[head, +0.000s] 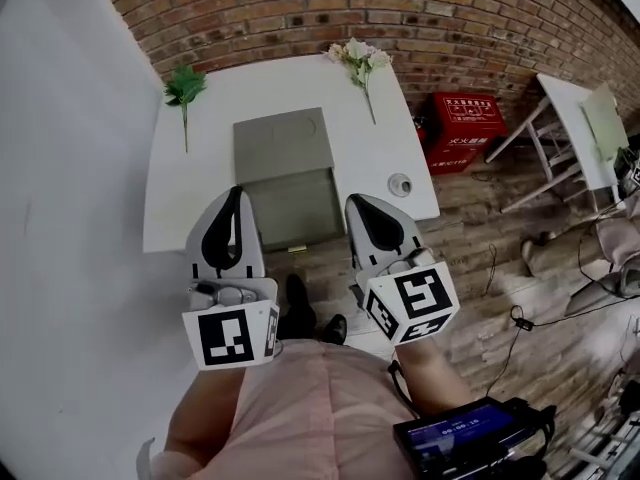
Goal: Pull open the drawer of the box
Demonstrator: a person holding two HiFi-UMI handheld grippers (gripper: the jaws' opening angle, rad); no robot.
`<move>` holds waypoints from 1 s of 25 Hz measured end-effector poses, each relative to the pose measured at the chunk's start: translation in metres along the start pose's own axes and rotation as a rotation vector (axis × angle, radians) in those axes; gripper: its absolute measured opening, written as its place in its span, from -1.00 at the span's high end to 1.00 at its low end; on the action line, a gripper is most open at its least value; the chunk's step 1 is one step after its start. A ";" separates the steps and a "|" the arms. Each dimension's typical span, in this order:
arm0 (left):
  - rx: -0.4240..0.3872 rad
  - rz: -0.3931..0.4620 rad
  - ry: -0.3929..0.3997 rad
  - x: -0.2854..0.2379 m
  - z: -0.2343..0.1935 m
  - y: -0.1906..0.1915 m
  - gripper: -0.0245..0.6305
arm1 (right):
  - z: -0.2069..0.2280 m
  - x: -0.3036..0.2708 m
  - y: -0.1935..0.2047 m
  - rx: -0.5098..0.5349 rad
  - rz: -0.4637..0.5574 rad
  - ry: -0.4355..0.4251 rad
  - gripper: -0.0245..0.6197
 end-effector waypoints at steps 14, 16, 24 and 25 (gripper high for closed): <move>-0.010 0.001 0.017 0.004 0.020 0.002 0.90 | 0.000 0.020 -0.004 0.123 0.073 0.072 0.91; -0.011 -0.003 0.018 0.005 0.022 0.004 0.90 | 0.000 0.022 -0.003 0.124 0.078 0.076 0.91; -0.027 -0.018 0.034 0.003 0.028 0.009 0.90 | 0.003 0.020 0.001 0.124 0.075 0.073 0.91; -0.028 -0.020 0.036 0.003 0.028 0.010 0.90 | 0.003 0.020 0.002 0.123 0.075 0.075 0.91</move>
Point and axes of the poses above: the fingertips, and each gripper's own axes: x backward along the fingers, z to its right, y out of its underside, the point moved 7 cm from there along x, backward along the fingers, and after that the axes turned 2 degrees about y, right-handed, at the moved point
